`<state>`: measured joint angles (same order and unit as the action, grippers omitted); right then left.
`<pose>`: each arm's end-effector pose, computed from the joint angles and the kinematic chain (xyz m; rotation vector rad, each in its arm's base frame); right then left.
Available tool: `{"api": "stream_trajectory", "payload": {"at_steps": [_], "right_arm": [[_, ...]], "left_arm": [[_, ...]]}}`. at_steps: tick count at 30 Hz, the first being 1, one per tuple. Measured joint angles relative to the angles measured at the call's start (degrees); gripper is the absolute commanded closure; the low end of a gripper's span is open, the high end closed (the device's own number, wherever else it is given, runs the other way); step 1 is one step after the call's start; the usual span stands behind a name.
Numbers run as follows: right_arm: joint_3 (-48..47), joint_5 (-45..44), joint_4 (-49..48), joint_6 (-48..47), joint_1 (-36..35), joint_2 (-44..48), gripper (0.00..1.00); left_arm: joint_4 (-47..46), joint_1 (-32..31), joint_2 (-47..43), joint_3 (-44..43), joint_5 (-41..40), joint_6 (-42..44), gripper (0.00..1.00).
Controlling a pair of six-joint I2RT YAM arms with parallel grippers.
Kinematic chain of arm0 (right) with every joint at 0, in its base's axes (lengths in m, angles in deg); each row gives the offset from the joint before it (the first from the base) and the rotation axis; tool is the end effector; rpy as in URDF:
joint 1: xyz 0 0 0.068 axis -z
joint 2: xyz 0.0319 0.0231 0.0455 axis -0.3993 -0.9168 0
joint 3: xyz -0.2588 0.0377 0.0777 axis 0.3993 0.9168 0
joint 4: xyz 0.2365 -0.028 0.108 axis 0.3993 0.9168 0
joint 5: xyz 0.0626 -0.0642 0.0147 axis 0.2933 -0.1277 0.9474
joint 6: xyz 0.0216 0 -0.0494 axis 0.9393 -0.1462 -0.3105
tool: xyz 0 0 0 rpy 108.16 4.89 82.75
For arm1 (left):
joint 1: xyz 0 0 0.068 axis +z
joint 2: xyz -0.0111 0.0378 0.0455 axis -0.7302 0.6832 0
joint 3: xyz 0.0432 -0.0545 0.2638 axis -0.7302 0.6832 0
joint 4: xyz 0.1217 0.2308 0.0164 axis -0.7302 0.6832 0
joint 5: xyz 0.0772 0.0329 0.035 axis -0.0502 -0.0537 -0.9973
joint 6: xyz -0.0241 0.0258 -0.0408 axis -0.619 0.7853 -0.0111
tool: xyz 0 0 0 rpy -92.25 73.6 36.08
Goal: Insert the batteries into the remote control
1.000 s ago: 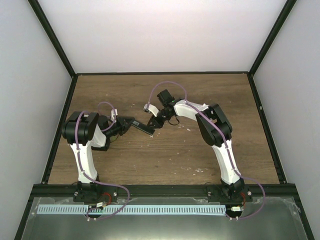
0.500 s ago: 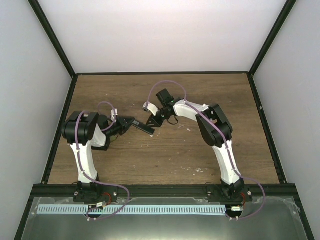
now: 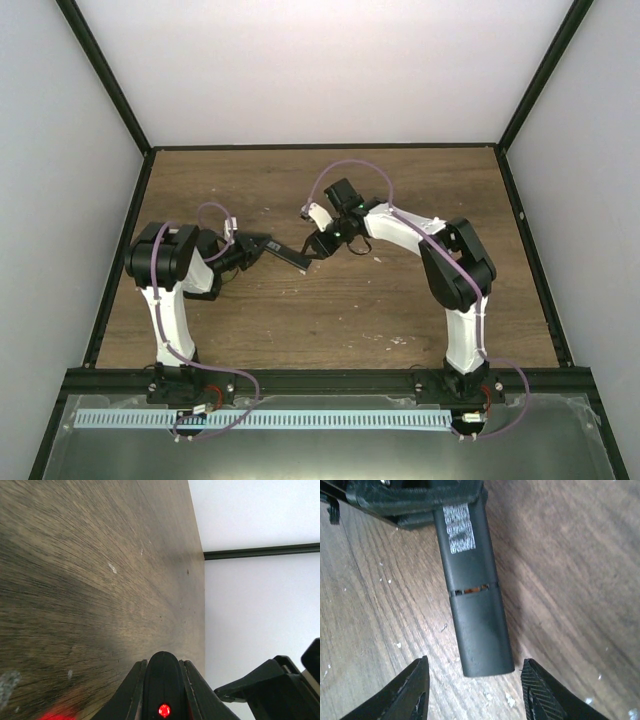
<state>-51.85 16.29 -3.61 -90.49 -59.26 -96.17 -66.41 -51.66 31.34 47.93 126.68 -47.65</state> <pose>0.3275 0.2577 0.1839 -1.1987 2.3288 0.8458 0.3029 -0.0506 0.0709 -0.5299 2.0396 -1.5615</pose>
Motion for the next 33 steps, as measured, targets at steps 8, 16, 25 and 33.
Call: {"api": "stream_trajectory", "payload": {"at_steps": [8,16,25,33], "right_arm": [[0.07,-0.33,6.27,8.02,0.33,-0.66,0.39],[-0.02,-2.12,8.07,9.03,0.42,-1.68,0.50],[-3.19,-2.05,10.05,10.19,0.42,-5.68,0.57],[-5.01,-0.39,10.88,11.21,0.42,-7.80,0.64]], "left_arm": [[0.07,0.00,0.00,0.00,0.04,0.28,1.00],[0.04,-0.02,0.00,0.00,0.02,0.28,1.00],[0.02,-0.02,0.00,0.00,-0.04,0.33,1.00],[-0.02,-0.02,0.00,0.00,-0.07,0.31,0.99]]}}
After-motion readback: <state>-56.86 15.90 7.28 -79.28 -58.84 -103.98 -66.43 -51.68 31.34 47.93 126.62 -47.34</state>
